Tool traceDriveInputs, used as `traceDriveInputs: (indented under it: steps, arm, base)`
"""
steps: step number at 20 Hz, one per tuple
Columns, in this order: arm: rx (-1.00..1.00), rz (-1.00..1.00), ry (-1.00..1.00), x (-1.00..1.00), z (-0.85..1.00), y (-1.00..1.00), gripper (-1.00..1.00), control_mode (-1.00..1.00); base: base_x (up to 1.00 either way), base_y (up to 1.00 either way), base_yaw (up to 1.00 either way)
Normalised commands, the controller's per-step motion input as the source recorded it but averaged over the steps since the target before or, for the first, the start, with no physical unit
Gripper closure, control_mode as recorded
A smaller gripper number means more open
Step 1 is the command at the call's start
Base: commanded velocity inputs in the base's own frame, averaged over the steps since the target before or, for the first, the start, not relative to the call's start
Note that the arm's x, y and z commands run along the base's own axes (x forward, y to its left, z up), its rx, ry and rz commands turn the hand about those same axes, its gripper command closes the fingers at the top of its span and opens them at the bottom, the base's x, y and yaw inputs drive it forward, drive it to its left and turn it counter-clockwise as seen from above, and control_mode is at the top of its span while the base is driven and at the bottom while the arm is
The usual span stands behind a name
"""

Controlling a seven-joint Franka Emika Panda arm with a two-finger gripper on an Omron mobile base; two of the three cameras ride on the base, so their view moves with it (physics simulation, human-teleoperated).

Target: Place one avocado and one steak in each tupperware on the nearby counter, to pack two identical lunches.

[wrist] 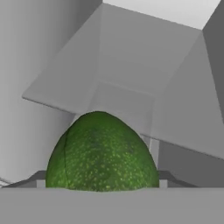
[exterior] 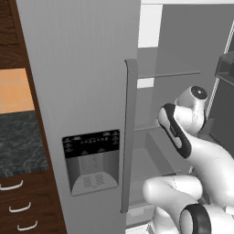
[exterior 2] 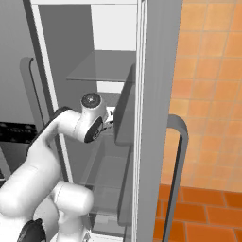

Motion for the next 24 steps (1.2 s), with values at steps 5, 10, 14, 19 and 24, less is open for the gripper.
traceDriveInputs:
  steps: [5, 10, 14, 19, 24]
  arm:
    - [-0.02, 0.17, 0.03, -1.0, 0.48, 0.26, 1.0, -1.0]
    - [-0.06, 0.09, -0.03, -0.97, 0.79, 0.44, 1.0, -1.0]
    - [-0.06, 0.11, -0.03, -0.8, 1.0, 0.39, 1.0, -1.0]
    - [-0.02, 0.11, -0.02, -0.76, 0.98, 0.18, 1.0, -1.0]
    - [0.0, 0.02, 0.0, -0.23, 0.13, 0.04, 1.0, 1.0]
  base:
    - [0.0, 0.0, 0.0]
    - [0.0, 0.0, 0.0]
    - [0.0, 0.0, 0.0]
    - [0.0, 0.0, 0.0]
    - [-0.45, 0.15, 0.03]
